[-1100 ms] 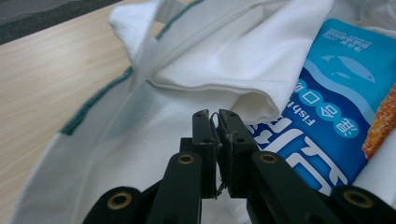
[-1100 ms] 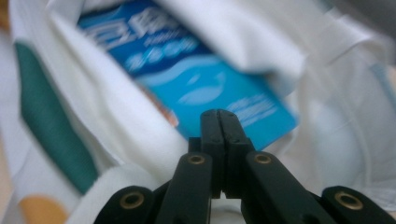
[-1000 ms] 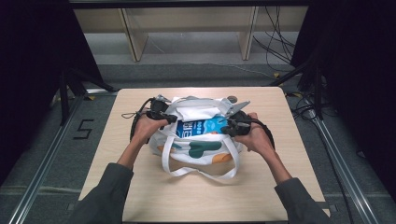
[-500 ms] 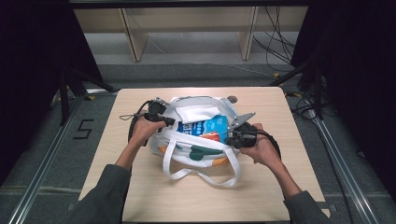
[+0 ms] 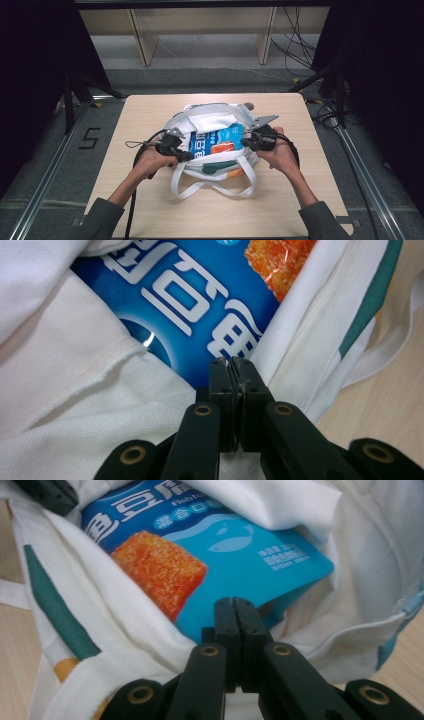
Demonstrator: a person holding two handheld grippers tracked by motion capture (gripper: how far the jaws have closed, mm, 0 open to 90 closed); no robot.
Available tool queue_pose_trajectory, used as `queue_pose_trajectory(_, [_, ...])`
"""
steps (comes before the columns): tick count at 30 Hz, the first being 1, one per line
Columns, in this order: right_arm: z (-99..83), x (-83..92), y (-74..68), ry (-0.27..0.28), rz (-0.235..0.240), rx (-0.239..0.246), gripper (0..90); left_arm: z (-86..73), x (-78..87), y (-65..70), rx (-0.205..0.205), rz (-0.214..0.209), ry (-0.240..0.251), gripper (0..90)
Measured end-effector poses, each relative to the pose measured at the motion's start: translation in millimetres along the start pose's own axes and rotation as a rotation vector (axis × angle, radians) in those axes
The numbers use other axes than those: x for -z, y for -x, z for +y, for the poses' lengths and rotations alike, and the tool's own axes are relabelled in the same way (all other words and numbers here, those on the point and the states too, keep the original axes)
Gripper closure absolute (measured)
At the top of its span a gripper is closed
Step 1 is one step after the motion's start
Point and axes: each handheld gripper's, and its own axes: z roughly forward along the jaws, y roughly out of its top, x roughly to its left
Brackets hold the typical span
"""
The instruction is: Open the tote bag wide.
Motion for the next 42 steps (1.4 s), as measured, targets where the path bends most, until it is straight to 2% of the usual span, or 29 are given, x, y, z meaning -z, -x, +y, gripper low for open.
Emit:
queue_pose_trajectory(1, [0.6,2.2,1.7,-0.024,0.005,-0.008,90.0,0.6,0.3,0.2,-0.003,0.006,0.006,87.2])
queue_pose_trajectory(2, [0.1,0.3,1.7,0.005,-0.004,-0.011,90.0,2.3,1.0,-0.9,-0.014,0.012,0.004,87.0])
queue_pose_trajectory(4, [1.9,4.0,0.3,0.006,0.0,-0.016,90.0,4.2,1.8,-0.9,-0.018,0.023,0.015,85.8])
queue_pose_trajectory(5, [2.3,4.2,-0.8,0.023,-0.007,-0.015,90.0,4.7,1.3,0.8,0.013,0.033,0.05,84.2])
queue_pose_trajectory(6, [3.7,7.4,-0.3,0.021,0.007,0.009,90.0,5.3,3.9,0.8,0.001,0.036,0.053,83.7])
queue_pose_trajectory(7, [4.1,8.5,-2.1,0.039,0.001,-0.002,90.0,5.3,5.4,1.6,0.018,0.044,0.072,82.6])
queue_pose_trajectory(8, [5.6,11.6,-1.3,0.041,0.014,0.017,90.0,5.2,8.0,1.3,0.022,0.048,0.089,81.7])
queue_pose_trajectory(9, [5.8,13.0,-3.1,0.06,-0.002,0.001,89.6,4.8,10.5,1.1,0.031,0.05,0.109,80.8])
queue_pose_trajectory(11, [8.0,17.3,-2.0,0.065,0.002,0.027,89.2,3.9,14.6,1.1,0.042,0.066,0.133,78.0])
queue_pose_trajectory(12, [8.1,18.2,-4.0,0.071,-0.001,0.006,89.0,3.5,17.3,1.1,0.047,0.063,0.147,78.0])
queue_pose_trajectory(13, [9.0,20.0,-4.2,0.081,0.0,0.01,88.9,3.1,18.5,2.2,0.072,0.058,0.176,77.2])
queue_pose_trajectory(15, [9.6,21.7,-4.4,0.08,0.008,0.018,88.2,3.3,22.2,3.5,0.071,0.058,0.199,75.0])
queue_pose_trajectory(16, [9.0,21.6,-5.0,0.088,-0.003,0.015,88.0,3.3,23.4,3.9,0.069,0.061,0.206,73.4])
queue_pose_trajectory(17, [8.7,23.1,-6.7,0.078,-0.005,-0.006,87.9,3.1,24.9,4.8,0.078,0.06,0.217,72.4])
queue_pose_trajectory(19, [7.9,24.2,-3.8,0.087,0.0,0.014,87.2,2.3,27.9,6.5,0.079,0.056,0.227,70.8])
queue_pose_trajectory(20, [7.3,25.4,-4.5,0.09,-0.007,0.0,86.9,1.5,29.6,8.1,0.091,0.044,0.238,69.8])
queue_pose_trajectory(22, [6.4,28.4,-5.3,0.096,-0.009,-0.006,86.2,1.4,31.2,9.0,0.08,0.04,0.248,68.3])
queue_pose_trajectory(24, [5.8,31.7,-4.9,0.11,-0.017,0.011,85.8,-0.1,35.2,10.9,0.085,0.035,0.253,66.7])
queue_pose_trajectory(25, [5.1,33.7,-5.7,0.11,-0.014,-0.001,85.4,-0.7,36.9,11.9,0.086,0.031,0.259,66.0])
queue_pose_trajectory(27, [3.4,36.4,-5.3,0.127,-0.02,0.011,84.6,-3.0,41.0,14.7,0.097,0.024,0.275,64.7])
queue_pose_trajectory(29, [0.1,39.8,-5.7,0.126,-0.021,-0.009,83.1,-5.2,44.1,16.8,0.1,0.018,0.287,63.6])
queue_pose_trajectory(32, [-5.4,43.4,-5.1,0.135,-0.021,-0.004,81.6,-9.9,48.7,21.1,0.108,0.006,0.31,59.9])
queue_pose_trajectory(33, [-7.6,45.4,-6.6,0.136,-0.028,-0.023,80.6,-11.8,50.2,23.6,0.114,0.008,0.322,58.6])
queue_pose_trajectory(36, [-13.6,49.0,-6.8,0.159,-0.024,-0.015,78.2,-16.4,53.8,29.5,0.107,0.002,0.341,55.3])
queue_pose_trajectory(37, [-16.3,50.6,-7.8,0.172,-0.036,-0.03,77.8,-18.5,55.0,32.7,0.102,0.002,0.347,54.4])
queue_pose_trajectory(39, [-20.1,52.6,-9.5,0.165,-0.036,-0.044,75.7,-19.9,55.0,36.4,0.097,-0.008,0.336,53.4])
queue_pose_trajectory(42, [-24.5,54.0,-10.5,0.191,-0.044,-0.065,74.2,-21.1,56.0,40.9,0.093,-0.002,0.34,52.2])
